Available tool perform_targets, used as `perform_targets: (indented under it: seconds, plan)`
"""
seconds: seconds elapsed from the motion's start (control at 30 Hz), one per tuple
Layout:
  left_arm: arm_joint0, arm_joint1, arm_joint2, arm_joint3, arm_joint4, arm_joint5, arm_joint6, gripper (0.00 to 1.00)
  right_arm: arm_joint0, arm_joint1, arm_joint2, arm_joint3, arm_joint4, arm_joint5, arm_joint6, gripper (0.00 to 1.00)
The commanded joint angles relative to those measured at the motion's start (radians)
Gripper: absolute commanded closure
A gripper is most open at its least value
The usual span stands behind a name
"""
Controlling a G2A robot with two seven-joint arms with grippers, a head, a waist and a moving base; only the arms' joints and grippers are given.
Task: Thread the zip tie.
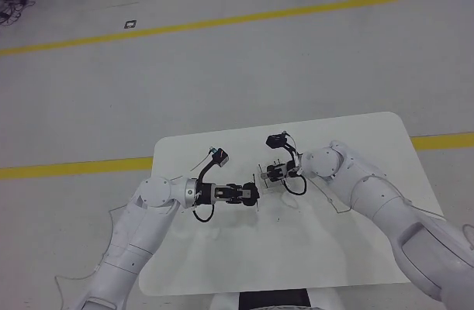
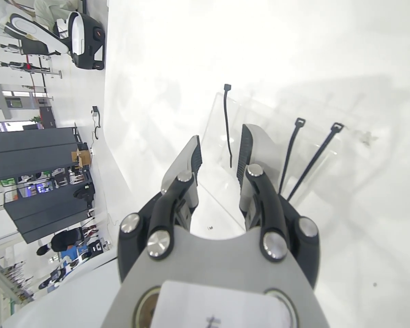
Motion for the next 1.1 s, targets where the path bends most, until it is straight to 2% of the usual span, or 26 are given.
perform_targets:
  seconds: [0.0, 0.2, 0.37, 1.07]
  plan:
    - [0.000, 0.000, 0.000, 0.000, 0.000, 0.000, 0.000, 1.00, -0.002, 0.003, 0.003, -0.006, -0.004, 0.000, 0.000, 0.80]
    - [0.000, 0.000, 0.000, 0.000, 0.000, 0.000, 0.000, 1.00, -0.007, 0.006, 0.004, -0.007, -0.014, 0.000, 0.002, 0.87]
    - [0.000, 0.000, 0.000, 0.000, 0.000, 0.000, 0.000, 1.00, -0.002, 0.000, -0.002, 0.002, -0.018, 0.000, 0.004, 0.88]
    - [0.000, 0.000, 0.000, 0.000, 0.000, 0.000, 0.000, 1.00, 0.039, -0.048, -0.044, 0.082, -0.028, 0.000, 0.000, 0.85]
